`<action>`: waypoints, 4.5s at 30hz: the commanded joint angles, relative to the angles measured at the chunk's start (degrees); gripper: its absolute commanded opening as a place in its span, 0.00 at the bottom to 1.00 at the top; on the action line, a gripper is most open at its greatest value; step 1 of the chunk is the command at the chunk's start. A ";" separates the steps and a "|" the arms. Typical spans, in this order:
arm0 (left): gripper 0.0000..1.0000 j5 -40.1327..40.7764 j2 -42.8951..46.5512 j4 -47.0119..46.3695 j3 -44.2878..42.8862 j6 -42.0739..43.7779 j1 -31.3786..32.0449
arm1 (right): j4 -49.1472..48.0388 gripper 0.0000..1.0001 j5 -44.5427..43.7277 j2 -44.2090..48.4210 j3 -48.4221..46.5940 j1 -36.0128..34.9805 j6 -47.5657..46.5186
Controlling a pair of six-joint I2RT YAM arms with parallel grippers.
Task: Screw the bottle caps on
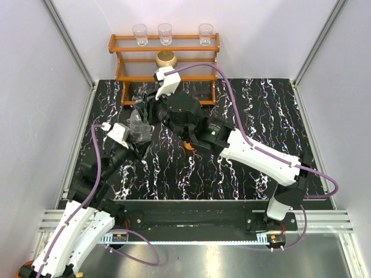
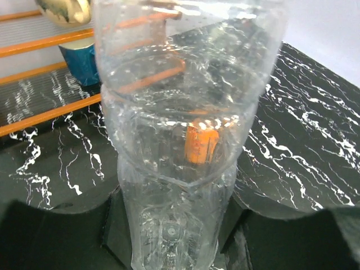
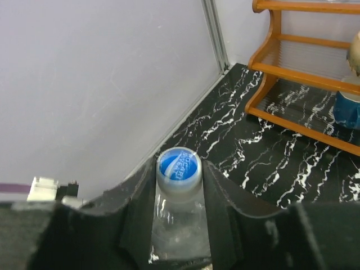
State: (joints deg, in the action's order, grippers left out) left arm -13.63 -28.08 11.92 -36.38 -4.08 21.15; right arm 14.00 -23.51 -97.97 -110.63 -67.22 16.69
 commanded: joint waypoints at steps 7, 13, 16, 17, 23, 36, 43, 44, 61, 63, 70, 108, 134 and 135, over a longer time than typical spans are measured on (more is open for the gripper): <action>0.47 -23.34 0.48 -18.91 2.27 -13.66 -1.19 | -0.02 0.73 3.10 14.64 3.31 -1.51 -4.91; 0.51 -50.42 -0.75 -37.13 5.00 -26.41 -0.76 | -2.65 0.89 18.62 21.94 8.93 1.21 -6.23; 0.51 -56.76 -0.84 -36.97 3.69 -26.95 -0.41 | -4.50 0.92 34.60 23.27 11.48 4.19 -7.02; 0.51 -57.64 -0.93 -36.88 3.42 -27.47 -0.32 | -4.68 0.93 37.97 23.27 12.10 4.55 -7.37; 0.52 -62.48 -0.93 -36.88 1.84 -28.62 0.21 | -7.05 0.95 51.09 21.87 13.60 5.87 -8.87; 0.51 -60.21 -1.54 -36.00 1.49 -27.74 0.39 | -18.73 0.83 72.02 19.66 17.11 6.75 -1.66; 0.49 -57.92 -1.37 -36.00 1.58 -27.48 0.39 | -19.71 0.69 73.69 19.49 17.82 6.93 -0.87; 0.49 -57.74 -1.46 -36.00 1.58 -27.48 0.39 | -19.80 0.66 73.69 19.49 17.82 6.93 -0.87; 0.44 -48.96 -1.10 -34.25 1.49 -26.07 -0.23 | -14.71 0.17 63.87 18.26 17.64 7.46 -3.06; 0.43 -46.41 -1.10 -32.41 1.05 -24.67 -0.49 | -11.99 0.05 58.51 18.17 17.38 7.46 -4.55; 0.41 -33.94 -0.75 -20.73 -1.15 -15.19 -0.84 | -5.66 0.00 39.97 17.21 15.71 7.19 -6.76; 0.39 -30.84 1.53 -16.67 2.01 -13.94 -1.72 | -12.07 0.59 35.72 14.48 14.83 5.52 -4.30; 0.99 -7.91 -7.34 29.29 -33.72 2.77 -1.63 | -13.56 0.22 23.94 20.29 35.03 5.61 -16.16; 0.99 -7.91 -7.61 29.82 -35.67 2.15 -1.72 | -17.21 0.22 24.21 19.23 35.74 5.52 -16.16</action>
State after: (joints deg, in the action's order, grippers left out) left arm -25.69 -34.54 35.18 -63.92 -1.96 19.77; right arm 4.03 2.55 -75.90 -78.63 -61.25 2.33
